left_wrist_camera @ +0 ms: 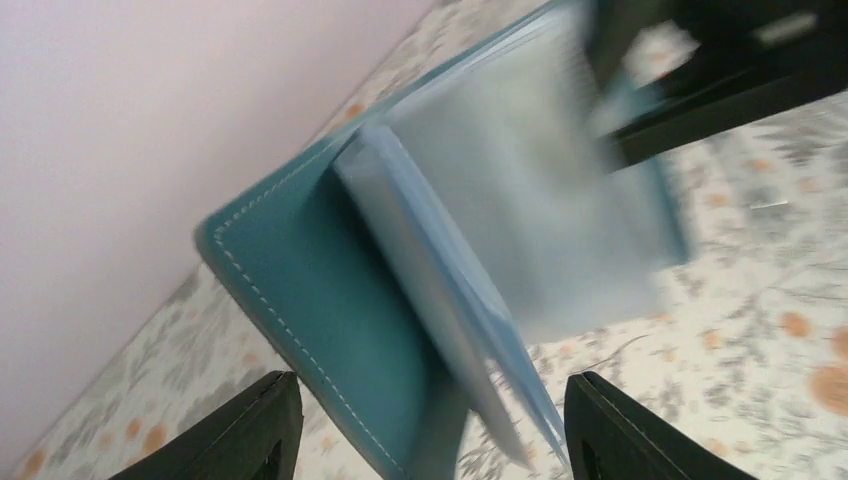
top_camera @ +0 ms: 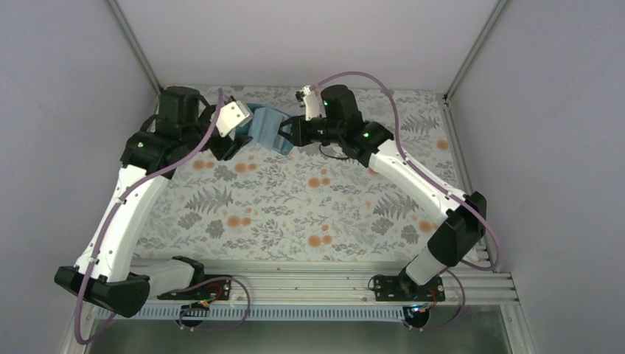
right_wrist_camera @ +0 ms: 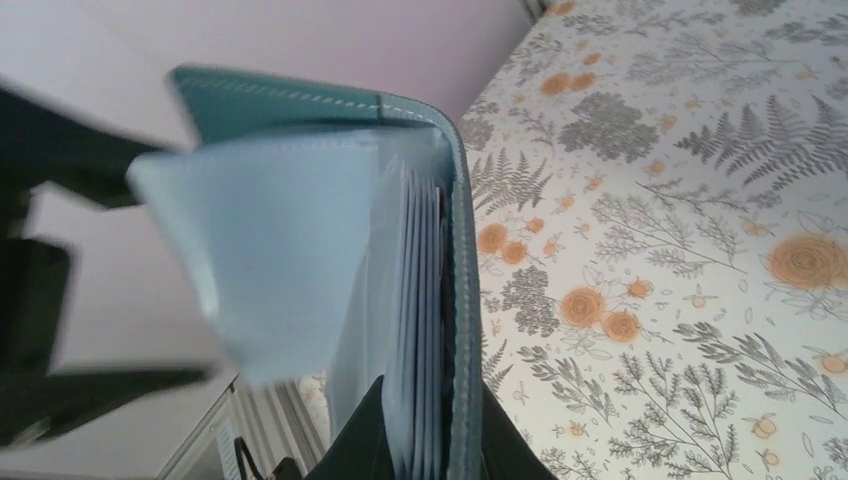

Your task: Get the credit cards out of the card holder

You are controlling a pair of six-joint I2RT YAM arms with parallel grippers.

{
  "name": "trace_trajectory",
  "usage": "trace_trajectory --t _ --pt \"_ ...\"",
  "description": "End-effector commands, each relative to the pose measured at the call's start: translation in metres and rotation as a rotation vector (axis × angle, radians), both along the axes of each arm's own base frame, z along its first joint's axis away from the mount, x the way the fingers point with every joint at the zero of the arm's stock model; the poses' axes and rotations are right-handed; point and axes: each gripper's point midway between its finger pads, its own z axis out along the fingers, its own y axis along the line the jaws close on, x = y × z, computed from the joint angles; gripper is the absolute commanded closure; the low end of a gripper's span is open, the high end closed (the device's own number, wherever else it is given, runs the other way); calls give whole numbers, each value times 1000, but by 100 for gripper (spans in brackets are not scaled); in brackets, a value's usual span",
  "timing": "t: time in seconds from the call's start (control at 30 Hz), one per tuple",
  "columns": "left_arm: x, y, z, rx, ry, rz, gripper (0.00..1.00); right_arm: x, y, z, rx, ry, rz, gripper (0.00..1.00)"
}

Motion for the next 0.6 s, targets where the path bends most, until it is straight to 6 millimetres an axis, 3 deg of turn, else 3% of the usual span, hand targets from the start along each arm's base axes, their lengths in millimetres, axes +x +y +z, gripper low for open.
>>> trace_trajectory --t 0.0,0.07,0.2,0.37,0.57 --pt "-53 -35 25 -97 24 -291 34 26 4 9 46 35 -102 96" --pt "-64 -48 19 -127 64 -363 35 34 4 9 41 43 -145 96" --pt "-60 -61 3 -122 104 -355 43 39 4 11 47 31 -178 96" --pt "-59 -79 5 -127 107 -393 63 43 9 7 54 39 -176 96" --pt "-36 -92 -1 -127 105 -368 74 39 14 3 60 57 -155 96"
